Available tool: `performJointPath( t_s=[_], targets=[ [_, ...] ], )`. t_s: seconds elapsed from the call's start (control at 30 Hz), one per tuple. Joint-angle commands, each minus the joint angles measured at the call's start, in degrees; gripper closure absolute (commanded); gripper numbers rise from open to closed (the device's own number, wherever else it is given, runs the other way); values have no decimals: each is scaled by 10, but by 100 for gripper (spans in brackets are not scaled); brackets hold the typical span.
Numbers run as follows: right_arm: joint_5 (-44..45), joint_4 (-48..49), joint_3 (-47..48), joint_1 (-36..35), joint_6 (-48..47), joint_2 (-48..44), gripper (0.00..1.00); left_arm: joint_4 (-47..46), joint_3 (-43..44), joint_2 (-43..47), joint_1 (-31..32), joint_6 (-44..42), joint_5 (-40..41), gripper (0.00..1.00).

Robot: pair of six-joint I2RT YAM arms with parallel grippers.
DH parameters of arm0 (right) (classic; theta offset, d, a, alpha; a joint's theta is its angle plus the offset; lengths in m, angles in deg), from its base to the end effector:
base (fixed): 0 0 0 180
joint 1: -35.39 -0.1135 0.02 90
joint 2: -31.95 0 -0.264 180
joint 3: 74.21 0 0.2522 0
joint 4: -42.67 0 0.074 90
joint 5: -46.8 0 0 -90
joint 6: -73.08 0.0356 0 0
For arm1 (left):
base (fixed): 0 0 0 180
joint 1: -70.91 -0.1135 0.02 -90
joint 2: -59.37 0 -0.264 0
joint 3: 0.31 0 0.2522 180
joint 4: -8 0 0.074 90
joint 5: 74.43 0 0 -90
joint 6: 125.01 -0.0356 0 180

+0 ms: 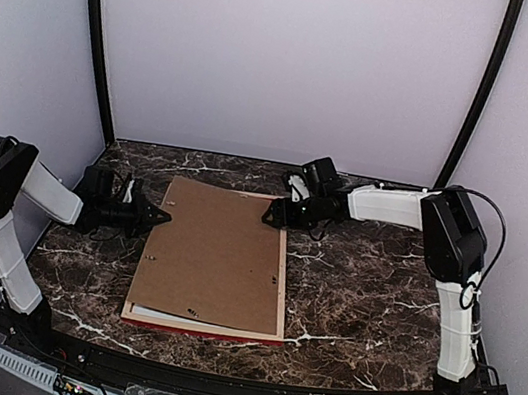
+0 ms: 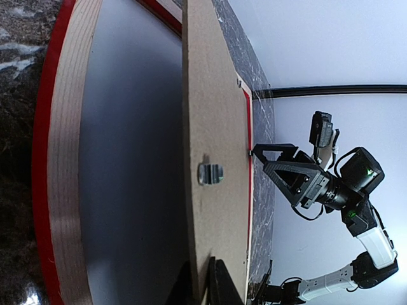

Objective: Put the photo into the frame
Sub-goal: Adjust the backboard.

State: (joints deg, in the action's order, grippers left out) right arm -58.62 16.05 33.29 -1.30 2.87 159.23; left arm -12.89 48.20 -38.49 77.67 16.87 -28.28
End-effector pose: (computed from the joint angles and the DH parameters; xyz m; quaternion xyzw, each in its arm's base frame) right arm 0.3888 0.3015 0.1598 -0.1845 0.9028 0.2839 0.2653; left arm 0.3030 -0.0607 0.1362 -0.1294 0.8094 -0.5121 0.2567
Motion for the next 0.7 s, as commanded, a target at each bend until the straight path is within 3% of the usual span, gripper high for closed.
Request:
performJointPath(
  t_s=[0.0, 0.67],
  targets=[
    [-17, -21, -16, -1, 16, -10, 31, 29, 2, 2, 8, -25, 43, 95],
    [-49, -21, -27, -8, 38, -19, 35, 15, -13, 3, 13, -16, 58, 96]
  ],
)
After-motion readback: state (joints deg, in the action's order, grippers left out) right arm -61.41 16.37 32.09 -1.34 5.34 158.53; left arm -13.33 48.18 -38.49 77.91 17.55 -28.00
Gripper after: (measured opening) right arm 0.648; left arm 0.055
